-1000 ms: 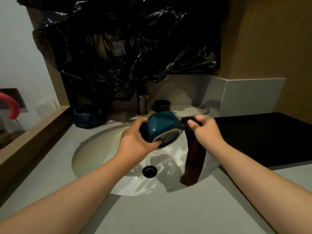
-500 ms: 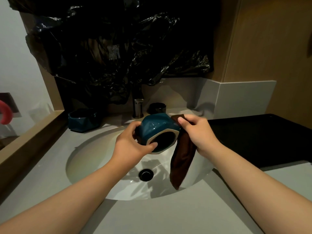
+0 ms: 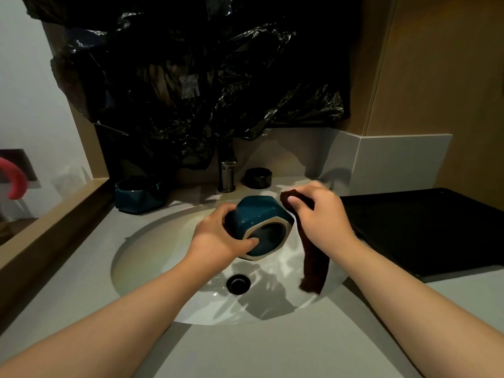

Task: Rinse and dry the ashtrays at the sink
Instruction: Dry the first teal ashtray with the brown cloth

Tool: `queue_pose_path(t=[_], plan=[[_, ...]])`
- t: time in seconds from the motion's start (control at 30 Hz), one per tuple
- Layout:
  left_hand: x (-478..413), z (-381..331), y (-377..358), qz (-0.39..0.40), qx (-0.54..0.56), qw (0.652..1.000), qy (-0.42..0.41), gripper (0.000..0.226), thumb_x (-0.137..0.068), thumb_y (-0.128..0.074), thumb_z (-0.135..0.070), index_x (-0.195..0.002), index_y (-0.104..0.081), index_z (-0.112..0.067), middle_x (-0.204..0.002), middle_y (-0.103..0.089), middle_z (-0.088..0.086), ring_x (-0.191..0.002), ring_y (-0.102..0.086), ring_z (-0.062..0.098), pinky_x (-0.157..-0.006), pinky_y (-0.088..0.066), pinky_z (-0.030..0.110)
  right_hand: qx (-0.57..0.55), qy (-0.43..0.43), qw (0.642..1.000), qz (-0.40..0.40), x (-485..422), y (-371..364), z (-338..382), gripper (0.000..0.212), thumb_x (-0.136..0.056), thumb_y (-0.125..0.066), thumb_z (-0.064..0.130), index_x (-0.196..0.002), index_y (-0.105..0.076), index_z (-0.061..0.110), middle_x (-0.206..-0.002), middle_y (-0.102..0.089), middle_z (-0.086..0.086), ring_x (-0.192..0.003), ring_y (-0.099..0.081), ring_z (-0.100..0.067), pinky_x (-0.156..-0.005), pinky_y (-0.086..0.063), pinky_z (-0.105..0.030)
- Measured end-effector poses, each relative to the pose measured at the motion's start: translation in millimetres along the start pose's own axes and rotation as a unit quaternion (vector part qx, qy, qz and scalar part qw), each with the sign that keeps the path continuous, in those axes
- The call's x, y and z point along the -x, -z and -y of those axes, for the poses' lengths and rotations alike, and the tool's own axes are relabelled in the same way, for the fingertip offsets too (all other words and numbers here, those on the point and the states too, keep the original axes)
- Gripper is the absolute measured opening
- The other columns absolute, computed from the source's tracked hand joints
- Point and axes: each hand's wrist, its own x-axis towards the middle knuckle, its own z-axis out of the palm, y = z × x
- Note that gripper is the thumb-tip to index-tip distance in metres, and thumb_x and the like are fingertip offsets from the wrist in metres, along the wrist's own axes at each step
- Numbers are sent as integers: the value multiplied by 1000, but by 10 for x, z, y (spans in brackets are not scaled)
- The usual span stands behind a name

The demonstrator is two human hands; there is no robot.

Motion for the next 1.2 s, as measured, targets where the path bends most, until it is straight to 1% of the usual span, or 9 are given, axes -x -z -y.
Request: queue_pose_path(t=[0.07,0.17,0.27,0.4,0.53,0.7,0.93,1.1,1.2], plan=[[2,-5,-15,10,-11,1000,6,55,-64,-87,-24,-105,-51,-35,-91,-57,-20,-89,-58,5,-71,-42,12,5,116,993,-19,89,14,95,20,-92,-56,18,-109,-67,16,-102,-57,5,-96,-54,-8,-83,-43,-13],[4,-20,-35,30,9,999,30,48,-65,-85,-25,-102,-55,-32,-93,-62,-15,-86,-60,4,-66,-46,12,65,220,973,-5,163,-53,166,22,-91,-58,17,-110,-68,15,-101,-57,2,-95,-53,-11,-81,-46,-21],[9,-10,-43,93,43,988,113,39,-69,-83,-26,-101,-60,-25,-97,-66,-3,-81,-66,13,-59,-55,22,62,77,994,39,18,-99,-40,22,-92,-57,19,-112,-66,19,-104,-58,2,-98,-54,-13,-87,-43,-25],[6,40,-23,143,126,964,185,35,-74,-80,-21,-104,-63,-19,-100,-70,6,-87,-70,22,-73,-61,39,-22,-85,995,44,-129,62,-286,23,-89,-62,19,-112,-61,18,-104,-60,1,-105,-57,-19,-89,-42,-27],[-17,76,-6,154,150,953,213,32,-76,-79,-20,-103,-64,-16,-95,-74,9,-88,-71,24,-80,-60,40,-19,13,997,74,-67,107,-25,16,-86,-65,11,-100,-69,20,-100,-62,5,-99,-56,-12,-89,-42,-24],[-20,60,-29,185,158,944,223,25,-78,-76,-18,-98,-64,-10,-92,-74,13,-84,-72,24,-72,-60,33,57,187,966,170,128,-145,218,17,-85,-64,10,-97,-73,18,-99,-62,6,-98,-54,-11,-87,-45,-26],[-65,136,-5,162,209,930,253,30,-78,-76,-23,-101,-66,-6,-89,-75,14,-79,-73,29,-73,-61,39,55,11,986,159,-36,-3,-149,22,-85,-65,6,-82,-69,27,-91,-62,8,-94,-58,-16,-93,-47,-36],[-60,133,-15,197,222,918,264,39,-80,-74,-23,-110,-64,0,-95,-74,18,-76,-73,28,-60,-57,32,32,119,979,160,80,-90,109,15,-84,-65,7,-94,-73,14,-99,-58,7,-95,-54,-8,-89,-42,-16],[-52,134,-25,204,225,915,264,37,-81,-73,-21,-109,-65,1,-95,-74,18,-82,-73,29,-64,-58,34,97,169,960,201,121,-211,166,16,-87,-62,11,-99,-73,16,-101,-51,10,-94,-53,-10,-85,-44,-22]])
